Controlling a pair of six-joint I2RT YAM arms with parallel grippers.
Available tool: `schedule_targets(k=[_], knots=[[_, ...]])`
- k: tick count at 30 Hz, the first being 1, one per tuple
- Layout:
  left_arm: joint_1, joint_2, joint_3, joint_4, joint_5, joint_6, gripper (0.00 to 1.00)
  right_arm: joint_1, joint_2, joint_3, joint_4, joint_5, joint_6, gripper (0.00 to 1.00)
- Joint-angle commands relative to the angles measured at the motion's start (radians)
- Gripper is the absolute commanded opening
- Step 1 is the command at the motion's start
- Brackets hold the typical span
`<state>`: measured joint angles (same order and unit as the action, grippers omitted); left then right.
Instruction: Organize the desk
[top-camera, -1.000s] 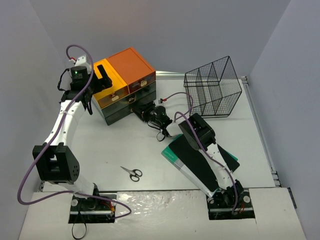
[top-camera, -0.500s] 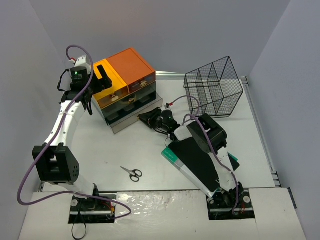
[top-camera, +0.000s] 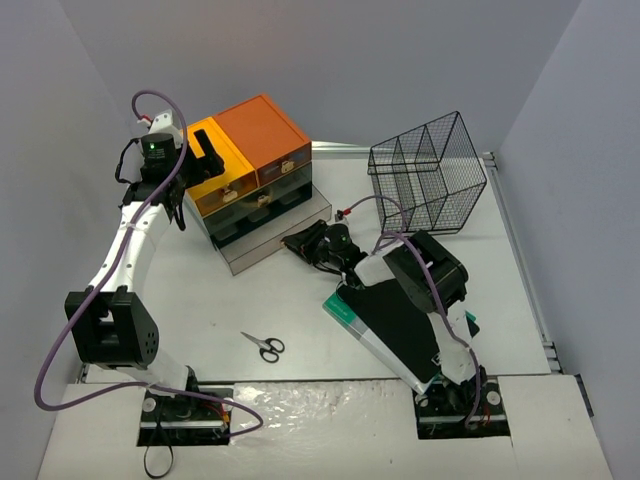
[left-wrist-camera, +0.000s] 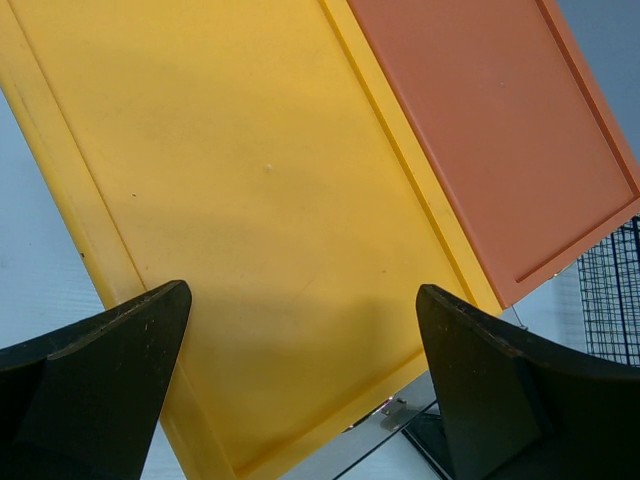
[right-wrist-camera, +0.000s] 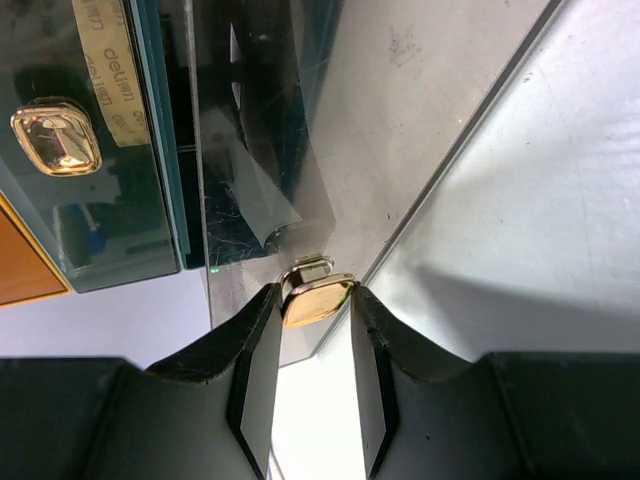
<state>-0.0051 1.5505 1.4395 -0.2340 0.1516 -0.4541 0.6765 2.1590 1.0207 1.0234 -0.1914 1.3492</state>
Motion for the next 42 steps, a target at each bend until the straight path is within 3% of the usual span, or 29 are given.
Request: schedule_targets(k=[1, 7, 14, 19, 24, 32, 42], knots=[[0.044, 0.029, -0.054, -0.214, -0.09, -0.008, 0.97, 0.034, -0.092, -0.024, -0.148, 0.031, -0.123, 0.0], [0.045, 0.029, -0.053, -0.212, -0.088, -0.01, 0.97, 0.048, -0.155, -0.02, -0.248, 0.088, -0.192, 0.03], [0.045, 0.028, -0.053, -0.211, -0.086, -0.014, 0.97, 0.084, -0.255, 0.023, -0.423, 0.183, -0.297, 0.44], [0.044, 0.026, -0.053, -0.206, -0.084, -0.017, 0.97, 0.108, -0.3, 0.056, -0.489, 0.241, -0.39, 0.59], [0.042, 0.025, -0.052, -0.205, -0.083, -0.018, 0.97, 0.151, -0.359, 0.1, -0.569, 0.26, -0.517, 0.59], [0.044, 0.026, -0.044, -0.209, -0.08, -0.02, 0.97, 0.231, -0.334, 0.274, -0.943, 0.151, -0.771, 0.57], [0.045, 0.028, -0.052, -0.205, -0.083, -0.017, 0.97, 0.415, -0.366, 0.281, -1.193, 0.291, -0.938, 0.44]])
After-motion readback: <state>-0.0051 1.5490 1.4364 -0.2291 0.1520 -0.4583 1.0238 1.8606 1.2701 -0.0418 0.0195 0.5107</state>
